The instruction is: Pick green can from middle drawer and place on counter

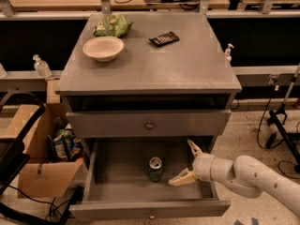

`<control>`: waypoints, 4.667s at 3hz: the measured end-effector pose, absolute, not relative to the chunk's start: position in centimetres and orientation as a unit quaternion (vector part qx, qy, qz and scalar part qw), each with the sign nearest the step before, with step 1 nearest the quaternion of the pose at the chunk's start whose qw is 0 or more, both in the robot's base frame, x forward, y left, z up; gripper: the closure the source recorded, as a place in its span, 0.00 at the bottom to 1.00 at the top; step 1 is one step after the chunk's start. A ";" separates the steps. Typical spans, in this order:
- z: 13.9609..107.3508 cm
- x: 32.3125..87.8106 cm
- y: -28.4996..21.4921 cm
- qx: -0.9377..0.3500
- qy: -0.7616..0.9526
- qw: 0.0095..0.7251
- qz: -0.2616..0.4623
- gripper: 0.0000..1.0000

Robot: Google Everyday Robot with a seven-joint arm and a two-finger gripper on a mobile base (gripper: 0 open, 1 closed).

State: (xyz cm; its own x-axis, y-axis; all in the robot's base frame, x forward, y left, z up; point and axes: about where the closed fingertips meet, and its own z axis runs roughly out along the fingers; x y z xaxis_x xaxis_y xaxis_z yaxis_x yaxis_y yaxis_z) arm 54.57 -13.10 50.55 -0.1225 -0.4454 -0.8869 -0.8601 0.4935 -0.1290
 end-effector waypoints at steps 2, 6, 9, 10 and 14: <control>46.9 54.5 -8.0 -0.481 0.695 0.473 0.249 0.00; 43.6 55.1 -3.7 -0.491 0.677 0.465 0.292 0.19; 43.6 55.0 -3.1 -0.492 0.675 0.464 0.296 0.88; 44.4 54.4 -3.6 -0.487 0.673 0.460 0.314 1.00; 76.4 51.0 -15.9 -0.417 0.704 0.476 0.321 1.00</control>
Offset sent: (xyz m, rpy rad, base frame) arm 0.0038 0.0677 -0.0500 0.0327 0.0103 0.1254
